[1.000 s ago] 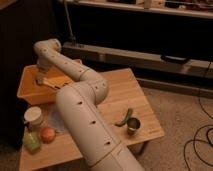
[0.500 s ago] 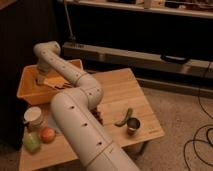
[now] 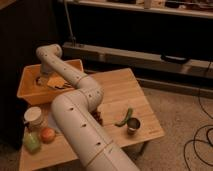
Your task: Wipe tray with brush
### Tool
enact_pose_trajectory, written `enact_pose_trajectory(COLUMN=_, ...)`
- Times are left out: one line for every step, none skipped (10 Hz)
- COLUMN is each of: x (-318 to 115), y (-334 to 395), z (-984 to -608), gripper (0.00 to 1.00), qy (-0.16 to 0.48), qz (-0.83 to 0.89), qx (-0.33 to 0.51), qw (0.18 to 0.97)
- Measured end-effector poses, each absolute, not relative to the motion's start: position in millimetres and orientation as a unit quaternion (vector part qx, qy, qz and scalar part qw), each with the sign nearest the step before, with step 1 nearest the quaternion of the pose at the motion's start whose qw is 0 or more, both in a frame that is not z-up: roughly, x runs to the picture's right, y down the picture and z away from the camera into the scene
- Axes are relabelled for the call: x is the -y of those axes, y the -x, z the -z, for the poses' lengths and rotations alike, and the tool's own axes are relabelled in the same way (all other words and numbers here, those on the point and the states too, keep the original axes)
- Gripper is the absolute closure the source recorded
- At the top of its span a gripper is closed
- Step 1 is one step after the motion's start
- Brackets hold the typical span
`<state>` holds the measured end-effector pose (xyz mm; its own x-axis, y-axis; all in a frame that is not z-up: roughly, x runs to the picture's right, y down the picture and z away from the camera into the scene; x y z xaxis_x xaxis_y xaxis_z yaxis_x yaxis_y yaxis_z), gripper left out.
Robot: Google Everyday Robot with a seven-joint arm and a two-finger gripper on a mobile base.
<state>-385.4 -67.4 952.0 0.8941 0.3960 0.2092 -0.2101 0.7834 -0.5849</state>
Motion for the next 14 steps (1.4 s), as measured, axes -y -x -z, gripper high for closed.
enact_pose_trajectory(x=62, y=382, z=-954, gripper=0.35, qy=0.289, qz=-0.163, qx=0.158, qw=0.93)
enact_pose_trajectory(x=57, y=379, z=-955, gripper=0.35, qy=0.292, qz=-0.164, qx=0.156, qw=0.929)
enact_pose_trajectory(x=51, y=374, z=-957, gripper=0.35, qy=0.295, qz=-0.165, qx=0.151, qw=0.929)
enact_pose_trajectory(x=46, y=371, z=-958, gripper=0.35, qy=0.298, qz=-0.165, qx=0.148, qw=0.929)
enact_pose_trajectory(x=43, y=369, z=-959, gripper=0.35, qy=0.299, qz=-0.164, qx=0.145, qw=0.929)
enact_pose_trajectory(x=38, y=371, z=-959, gripper=0.35, qy=0.301, qz=-0.163, qx=0.143, qw=0.929)
enact_pose_trajectory(x=34, y=372, z=-960, gripper=0.35, qy=0.303, qz=-0.163, qx=0.142, qw=0.928)
enact_pose_trajectory(x=32, y=371, z=-960, gripper=0.35, qy=0.302, qz=-0.163, qx=0.142, qw=0.928)
enact_pose_trajectory(x=31, y=371, z=-961, gripper=0.35, qy=0.302, qz=-0.164, qx=0.143, qw=0.928)
enact_pose_trajectory(x=28, y=372, z=-962, gripper=0.35, qy=0.301, qz=-0.162, qx=0.142, qw=0.929)
enact_pose_trajectory(x=26, y=375, z=-962, gripper=0.35, qy=0.3, qz=-0.16, qx=0.141, qw=0.93)
enact_pose_trajectory(x=21, y=378, z=-965, gripper=0.35, qy=0.298, qz=-0.156, qx=0.136, qw=0.932)
enact_pose_trajectory(x=20, y=378, z=-968, gripper=0.35, qy=0.294, qz=-0.156, qx=0.13, qw=0.934)
enact_pose_trajectory(x=21, y=377, z=-972, gripper=0.35, qy=0.288, qz=-0.157, qx=0.124, qw=0.937)
